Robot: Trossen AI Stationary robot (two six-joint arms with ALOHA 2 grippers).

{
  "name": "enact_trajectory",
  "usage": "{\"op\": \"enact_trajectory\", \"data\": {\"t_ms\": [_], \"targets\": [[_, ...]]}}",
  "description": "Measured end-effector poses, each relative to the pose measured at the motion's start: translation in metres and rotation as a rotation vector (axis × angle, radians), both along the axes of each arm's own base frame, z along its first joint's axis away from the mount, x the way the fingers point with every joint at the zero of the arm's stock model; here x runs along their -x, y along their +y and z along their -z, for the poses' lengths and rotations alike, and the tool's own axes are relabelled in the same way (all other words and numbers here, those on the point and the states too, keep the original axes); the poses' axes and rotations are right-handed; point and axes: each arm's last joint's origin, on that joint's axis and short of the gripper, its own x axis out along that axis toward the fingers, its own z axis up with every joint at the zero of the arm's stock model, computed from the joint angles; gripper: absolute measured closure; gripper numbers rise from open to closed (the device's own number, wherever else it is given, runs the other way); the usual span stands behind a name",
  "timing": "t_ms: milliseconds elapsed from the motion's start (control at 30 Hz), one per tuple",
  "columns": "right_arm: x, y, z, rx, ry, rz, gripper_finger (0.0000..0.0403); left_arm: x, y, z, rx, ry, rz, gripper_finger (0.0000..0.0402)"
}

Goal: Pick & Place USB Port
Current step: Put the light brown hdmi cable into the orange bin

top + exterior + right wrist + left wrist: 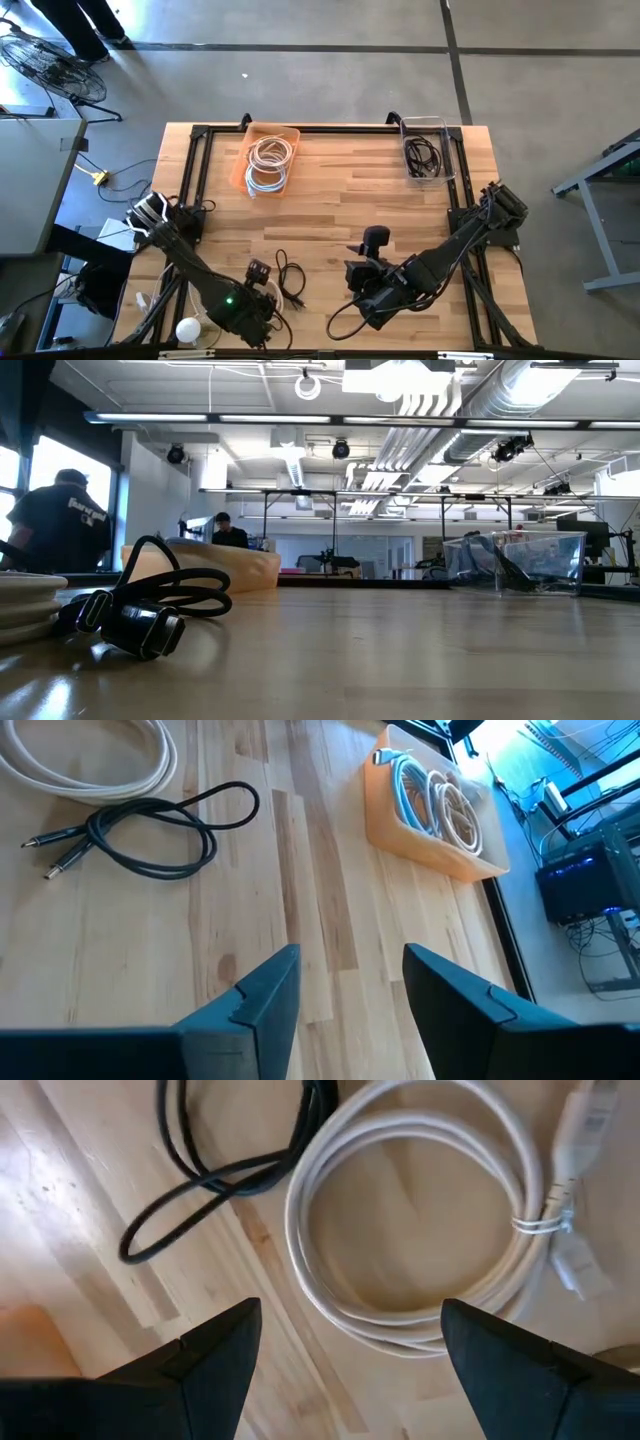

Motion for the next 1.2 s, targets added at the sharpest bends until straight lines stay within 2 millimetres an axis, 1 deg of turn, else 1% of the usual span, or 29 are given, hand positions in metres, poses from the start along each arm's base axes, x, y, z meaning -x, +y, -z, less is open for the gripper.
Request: {"op": "enact_trajectory", "data": {"t_ms": [100,200,367,433,533,833,1033,1200], "targets": [[-0.001,0.001,0.003,-0.009,-0.01,0.004,0.0233,-0.005,-0.001,0.009,-0.018,0.024,-0.001,0.0098],[0.0,0.001,0.014,0.004,0.006,-0.004,0.0233,-0.008,-0.001,0.016,-0.007,0.054,-0.001,0.0098],[-0.001,0.001,0.033,0.032,0.018,-0.022,0.0233,-0.017,0.003,0.018,0.022,0.068,0.025,0.0098],[-0.001,0.001,0.039,0.042,0.021,-0.038,0.0233,-0.02,0.006,0.018,0.035,0.071,0.039,0.0098],[-0.003,0.002,0.045,0.044,0.015,-0.056,0.0233,-0.024,0.012,0.025,0.048,0.089,0.062,0.0098],[-0.003,0.003,0.045,0.035,0.02,-0.071,0.0233,-0.036,0.024,0.041,0.141,0.108,0.093,0.0098],[-0.004,0.005,0.045,0.0,0.024,-0.085,0.0233,-0.034,0.027,0.048,0.166,0.094,0.101,0.0098],[-0.005,0.006,0.044,-0.02,0.013,-0.09,0.0233,-0.031,0.03,0.049,0.165,0.064,0.087,0.0098]]}}
